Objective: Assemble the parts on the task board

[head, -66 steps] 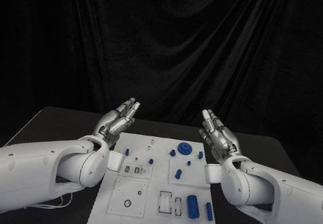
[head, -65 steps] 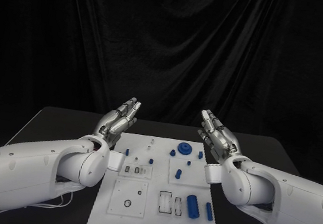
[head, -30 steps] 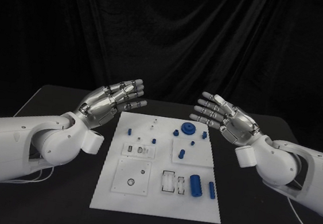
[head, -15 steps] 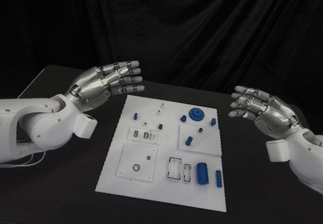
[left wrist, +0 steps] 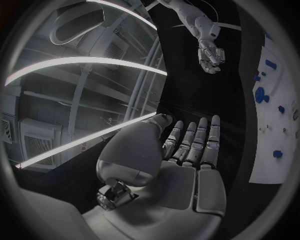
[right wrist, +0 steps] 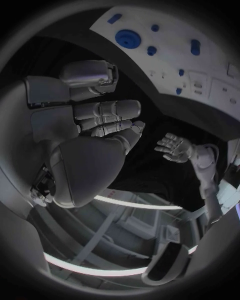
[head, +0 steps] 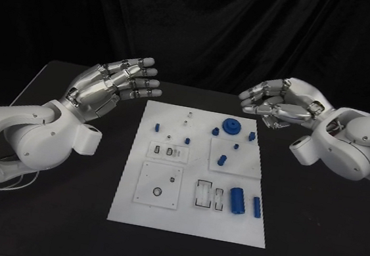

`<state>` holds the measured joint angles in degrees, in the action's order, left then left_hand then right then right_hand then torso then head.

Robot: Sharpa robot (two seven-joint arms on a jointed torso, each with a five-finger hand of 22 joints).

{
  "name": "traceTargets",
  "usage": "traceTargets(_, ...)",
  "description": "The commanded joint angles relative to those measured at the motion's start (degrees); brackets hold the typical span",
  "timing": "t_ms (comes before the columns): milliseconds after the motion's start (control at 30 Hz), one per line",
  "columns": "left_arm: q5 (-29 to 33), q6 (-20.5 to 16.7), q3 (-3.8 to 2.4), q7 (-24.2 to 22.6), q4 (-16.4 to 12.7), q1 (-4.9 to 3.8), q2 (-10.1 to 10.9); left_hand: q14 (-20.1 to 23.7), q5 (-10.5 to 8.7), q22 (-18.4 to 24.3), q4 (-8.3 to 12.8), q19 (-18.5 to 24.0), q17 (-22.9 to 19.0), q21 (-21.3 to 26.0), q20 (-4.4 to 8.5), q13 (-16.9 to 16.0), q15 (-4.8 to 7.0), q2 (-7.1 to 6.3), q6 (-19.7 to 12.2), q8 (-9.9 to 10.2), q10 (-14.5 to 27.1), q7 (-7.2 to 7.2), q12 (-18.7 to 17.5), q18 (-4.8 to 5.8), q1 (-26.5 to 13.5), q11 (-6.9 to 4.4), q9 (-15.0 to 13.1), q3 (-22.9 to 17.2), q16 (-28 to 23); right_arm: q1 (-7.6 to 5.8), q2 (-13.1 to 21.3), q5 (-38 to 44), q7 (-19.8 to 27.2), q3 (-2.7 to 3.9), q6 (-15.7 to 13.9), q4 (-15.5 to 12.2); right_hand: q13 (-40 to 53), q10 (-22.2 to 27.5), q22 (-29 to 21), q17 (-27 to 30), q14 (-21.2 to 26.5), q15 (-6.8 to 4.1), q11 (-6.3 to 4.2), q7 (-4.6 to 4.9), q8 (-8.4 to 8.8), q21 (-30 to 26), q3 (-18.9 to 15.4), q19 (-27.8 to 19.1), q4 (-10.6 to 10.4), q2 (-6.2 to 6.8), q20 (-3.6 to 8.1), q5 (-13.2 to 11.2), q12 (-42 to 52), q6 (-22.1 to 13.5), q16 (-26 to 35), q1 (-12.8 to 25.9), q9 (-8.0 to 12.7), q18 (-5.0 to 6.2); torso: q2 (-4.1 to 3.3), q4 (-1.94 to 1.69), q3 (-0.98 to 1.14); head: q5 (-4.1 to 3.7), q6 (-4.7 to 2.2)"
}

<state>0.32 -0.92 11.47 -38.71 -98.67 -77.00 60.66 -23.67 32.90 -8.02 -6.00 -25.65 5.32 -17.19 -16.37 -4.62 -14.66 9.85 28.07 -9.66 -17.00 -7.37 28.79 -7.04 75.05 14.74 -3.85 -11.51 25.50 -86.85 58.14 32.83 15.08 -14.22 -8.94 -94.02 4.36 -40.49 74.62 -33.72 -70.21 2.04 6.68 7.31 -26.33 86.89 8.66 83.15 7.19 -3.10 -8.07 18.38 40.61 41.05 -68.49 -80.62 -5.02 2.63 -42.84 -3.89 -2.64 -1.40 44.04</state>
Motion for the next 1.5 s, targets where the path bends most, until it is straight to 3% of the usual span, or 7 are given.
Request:
traceTargets(33, -0.27, -0.56, -0.06, -13.19, -0.67, -0.34, 0.53, -0.21, 0.28, 0.07, 0.13, 0.09, 0.07, -0.10, -0.16, -0.08, -0.15, -0.01, 0.35, -0.35, -0.40, 0.00, 0.23, 1.18, -0.78, -0.07, -0.10, -0.39, 0.34, -0.96, -1.69, 28.82, -13.77, 0.02, -3.01, -0.06, -0.26, -0.78, 7.67, -4.20, -1.98, 0.11, 0.08, 0.08, 2.03, 0.95, 1.86, 1.53, -0.99, 1.69, -0.27, -0.58, -1.29, 1.59, -2.61, 0.47, 0.38, -0.84, -1.85, -0.52, -0.67, -0.03, -0.49)
traceTargets(133, -0.02, -0.61, -0.06, -13.11, -1.01, -0.48, 1.00, -0.31, 0.28, 0.07, 0.15, 0.08, 0.11, -0.11, -0.16, -0.09, -0.19, -0.03, 0.59, -0.44, -0.49, -0.03, 0.28, 1.23, -0.85, -0.03, -0.13, -0.50, 0.49, -1.66, -4.05, 40.30, -17.62, 0.03, -3.63, 0.41, -0.45, -2.22, 10.79, -10.20, -4.91, -0.21, 0.00, -0.34, 5.87, 1.91, 5.85, 3.58, -2.63, 4.12, -0.23, -1.09, -4.19, 3.99, -5.73, 0.86, 0.45, -1.53, -2.31, -0.51, -0.78, 0.02, -0.78)
traceTargets(400, 0.51, -0.16, -0.06, -13.02, -1.51, -0.63, 1.31, -0.19, 0.32, 0.09, 0.17, 0.15, 0.09, -0.09, -0.16, -0.11, -0.28, 0.01, 0.78, -0.51, -0.60, -0.10, 0.34, 1.32, -0.92, 0.06, -0.14, -0.67, 0.53, -2.52, -9.04, 62.57, -24.31, 0.06, -4.10, 1.15, -0.52, -2.19, 13.54, -13.95, -7.23, -1.84, -0.57, -1.01, 10.38, 2.64, 9.70, 5.52, -4.13, 7.74, 1.41, -2.76, -8.36, 4.85, -7.09, 1.19, 0.27, -2.16, -3.45, -1.28, -1.29, -1.33, -1.35)
traceTargets(700, 0.58, 0.27, -0.05, -12.92, -1.64, -0.65, 1.34, 0.03, 0.39, 0.13, 0.22, 0.27, 0.05, -0.03, -0.18, -0.11, -0.42, 0.04, 0.90, -0.54, -0.66, -0.17, 0.37, 1.45, -0.99, 0.19, -0.14, -0.90, 0.53, -2.66, -10.33, 69.73, -27.63, 0.06, -2.35, 0.67, -0.50, -1.51, 13.53, -13.96, -7.44, -2.14, -0.70, -1.10, 12.03, 2.63, 10.56, 5.51, -4.29, 8.52, 1.70, -2.67, -10.02, 4.63, -6.87, 0.88, 0.23, -2.16, -4.68, -1.99, -1.56, -2.55, -2.32)
traceTargets(900, 0.60, 0.61, -0.05, -12.79, -1.80, -0.65, 1.30, 0.06, 0.40, 0.14, 0.24, 0.30, 0.04, -0.02, -0.19, -0.11, -0.48, 0.07, 0.93, -0.55, -0.68, -0.20, 0.38, 1.49, -1.01, 0.22, -0.14, -0.98, 0.55, -2.66, -10.31, 71.35, -28.58, 0.06, -1.28, 0.68, -0.43, -1.31, 13.29, -13.46, -7.35, -2.03, -0.50, -1.18, 12.84, 2.56, 10.55, 5.33, -4.70, 8.85, 1.68, -3.08, -10.74, 4.46, -6.54, 1.27, 0.21, -2.10, -4.92, -1.85, -1.74, -2.66, -2.54)
traceTargets(1167, 0.60, 0.11, -0.04, -12.62, -1.89, -0.64, 1.08, 0.02, 0.38, 0.16, 0.31, 0.34, 0.06, -0.02, -0.23, -0.13, -0.77, 0.01, 1.28, -0.66, -0.84, -0.41, 0.46, 1.72, -1.16, 0.43, -0.16, -1.27, 0.77, -2.10, -9.22, 71.20, -27.99, 0.03, -3.24, 0.18, -0.15, -4.31, 14.02, -15.25, -8.44, -2.17, -0.76, -1.06, 13.66, 2.74, 11.08, 5.87, -5.65, 9.13, 1.76, -3.51, -11.36, 6.35, -7.02, 1.68, -0.42, -2.28, -4.90, -1.64, -1.80, -2.85, -2.16)
traceTargets(1500, 0.61, -0.05, 0.04, -12.68, -1.67, -0.62, 0.93, 0.01, 0.42, 0.16, 0.32, 0.31, 0.08, -0.07, -0.19, -0.15, -0.88, 0.26, 1.79, -0.85, -1.03, -0.50, 0.57, 1.89, -1.30, 0.60, -0.21, -1.80, 1.01, -0.57, -8.36, 69.67, -27.26, 0.02, -4.19, 1.09, -0.45, -4.07, 13.41, -14.69, -8.40, -1.98, -0.45, -1.37, 15.89, 2.55, 11.51, 5.42, -5.87, 9.61, 1.63, -3.57, -13.47, 4.51, -6.55, 1.43, -0.19, -2.12, -4.63, -1.71, -1.80, -2.94, -1.08)
